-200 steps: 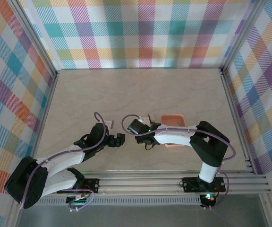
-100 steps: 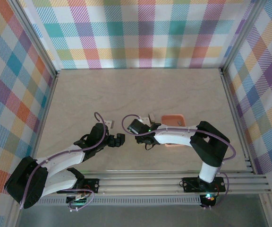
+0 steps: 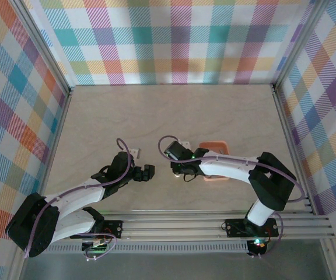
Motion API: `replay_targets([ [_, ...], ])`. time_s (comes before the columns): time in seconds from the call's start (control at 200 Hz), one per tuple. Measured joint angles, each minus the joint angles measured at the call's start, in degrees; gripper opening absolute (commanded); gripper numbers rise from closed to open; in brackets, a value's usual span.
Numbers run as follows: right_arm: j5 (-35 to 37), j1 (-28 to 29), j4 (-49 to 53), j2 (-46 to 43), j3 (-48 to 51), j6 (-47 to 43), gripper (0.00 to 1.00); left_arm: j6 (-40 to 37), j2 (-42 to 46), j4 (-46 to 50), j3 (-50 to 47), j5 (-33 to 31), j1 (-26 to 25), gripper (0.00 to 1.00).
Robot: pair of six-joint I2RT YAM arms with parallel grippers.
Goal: Load the staples into the stapler
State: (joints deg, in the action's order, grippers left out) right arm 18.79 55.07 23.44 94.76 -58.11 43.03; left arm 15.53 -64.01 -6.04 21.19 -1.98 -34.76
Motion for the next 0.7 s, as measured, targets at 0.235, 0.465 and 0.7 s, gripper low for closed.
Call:
replay_targets([
  [0.235,-2.7,0.0,2.5,5.6,-4.3,-0.6,0.24,0.0,0.0,0.0,0.1,0.0,0.0,1.0],
  [0.465,-3.1,0.0,3.5,6.4,-5.2,-0.6,0.25,-0.2,0.0,0.0,0.1,0.0,0.0,1.0],
  [0.7,-3.0,0.0,5.0,8.6,-7.4,-0.6,0.25,-0.2,0.0,0.0,0.1,-0.1,0.0,1.0],
])
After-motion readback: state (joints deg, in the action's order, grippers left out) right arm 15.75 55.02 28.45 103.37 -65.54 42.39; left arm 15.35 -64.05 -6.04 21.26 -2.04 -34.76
